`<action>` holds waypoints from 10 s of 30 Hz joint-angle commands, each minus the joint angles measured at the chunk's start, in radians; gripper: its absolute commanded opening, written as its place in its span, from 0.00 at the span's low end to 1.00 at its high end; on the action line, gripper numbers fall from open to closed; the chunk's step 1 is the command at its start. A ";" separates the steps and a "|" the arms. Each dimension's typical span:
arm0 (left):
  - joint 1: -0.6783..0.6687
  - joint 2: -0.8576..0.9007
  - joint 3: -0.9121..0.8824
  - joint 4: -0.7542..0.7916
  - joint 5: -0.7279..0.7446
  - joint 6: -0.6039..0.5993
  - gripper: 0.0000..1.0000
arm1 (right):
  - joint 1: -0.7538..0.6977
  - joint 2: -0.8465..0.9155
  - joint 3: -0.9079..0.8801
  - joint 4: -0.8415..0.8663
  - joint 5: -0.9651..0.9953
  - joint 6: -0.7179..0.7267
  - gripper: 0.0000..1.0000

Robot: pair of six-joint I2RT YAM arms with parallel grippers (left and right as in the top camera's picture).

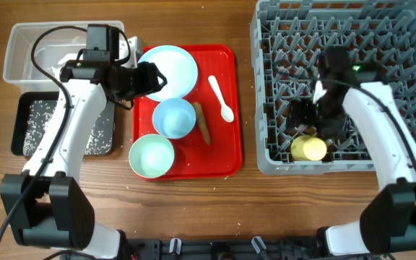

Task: Sort waste into correct bins and load items into the dishwasher rack
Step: 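Grasp the white spoon with right gripper and drop it in the rack, then grasp the white bowl with right gripper and place it in the rack, then grasp the light-blue bowl with right gripper and set it in the rack, then grasp the light-blue plate with right gripper and stand it in the rack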

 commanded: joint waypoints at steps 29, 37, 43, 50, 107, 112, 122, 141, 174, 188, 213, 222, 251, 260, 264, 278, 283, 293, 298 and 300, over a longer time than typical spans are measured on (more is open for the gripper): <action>0.131 -0.014 0.012 -0.026 -0.050 0.013 0.76 | 0.385 0.559 0.331 0.453 -0.081 -0.313 0.47; 0.131 -0.014 0.012 -0.026 -0.050 0.013 0.77 | 0.385 0.661 0.331 0.474 -0.069 -0.314 0.31; 0.131 -0.014 0.012 -0.025 -0.051 0.013 0.80 | 0.385 0.666 0.331 0.433 -0.077 -0.305 0.04; 0.131 -0.014 0.012 -0.026 -0.050 0.013 0.80 | 0.384 0.571 0.380 0.381 -0.145 -0.257 0.04; 0.301 -0.024 0.012 -0.071 -0.200 0.013 1.00 | 0.653 0.566 0.331 0.374 -0.103 0.387 0.29; 0.301 -0.024 0.012 -0.071 -0.200 0.013 1.00 | 0.650 0.584 0.332 0.378 -0.114 0.397 0.04; 0.301 -0.024 0.012 -0.071 -0.200 0.013 1.00 | 0.483 0.307 0.369 0.344 -0.029 0.302 0.04; 0.301 -0.024 0.012 -0.071 -0.200 0.013 1.00 | 0.250 0.560 0.384 1.376 1.409 -0.991 0.04; 0.301 -0.024 0.012 -0.071 -0.200 0.013 1.00 | 0.389 0.416 0.385 0.923 0.762 -0.613 0.89; 0.301 -0.024 0.012 -0.071 -0.200 0.013 1.00 | 0.500 0.274 0.238 0.528 -0.338 -0.005 0.85; 0.301 -0.024 0.012 -0.071 -0.200 0.013 1.00 | 0.772 0.405 0.046 0.686 -0.160 0.392 0.10; 0.301 -0.024 0.012 -0.071 -0.200 0.013 1.00 | 0.769 0.399 0.079 0.646 -0.164 0.367 0.04; 0.301 -0.024 0.012 -0.070 -0.200 0.013 1.00 | 0.402 0.128 0.096 0.490 1.398 -0.332 0.04; 0.301 -0.024 0.012 -0.071 -0.200 0.013 1.00 | 0.397 0.261 0.091 0.500 1.251 -0.396 0.04; 0.301 -0.024 0.012 -0.070 -0.200 0.013 1.00 | 0.402 0.272 0.091 0.491 1.234 -0.397 0.05; 0.301 -0.024 0.012 -0.071 -0.200 0.013 1.00 | 0.539 0.254 0.100 0.404 1.103 -0.441 0.56; 0.301 -0.024 0.012 -0.071 -0.200 0.013 1.00 | 0.537 0.130 0.184 0.452 0.917 -0.443 0.74; 0.301 -0.024 0.012 -0.071 -0.200 0.013 1.00 | 0.539 0.172 0.131 0.900 0.084 0.142 0.62; 0.301 -0.024 0.012 -0.070 -0.200 0.013 1.00 | 0.539 0.454 0.131 1.035 0.054 0.396 0.53; 0.301 -0.024 0.012 -0.071 -0.200 0.013 1.00 | 0.539 0.504 0.131 1.059 0.035 0.419 0.51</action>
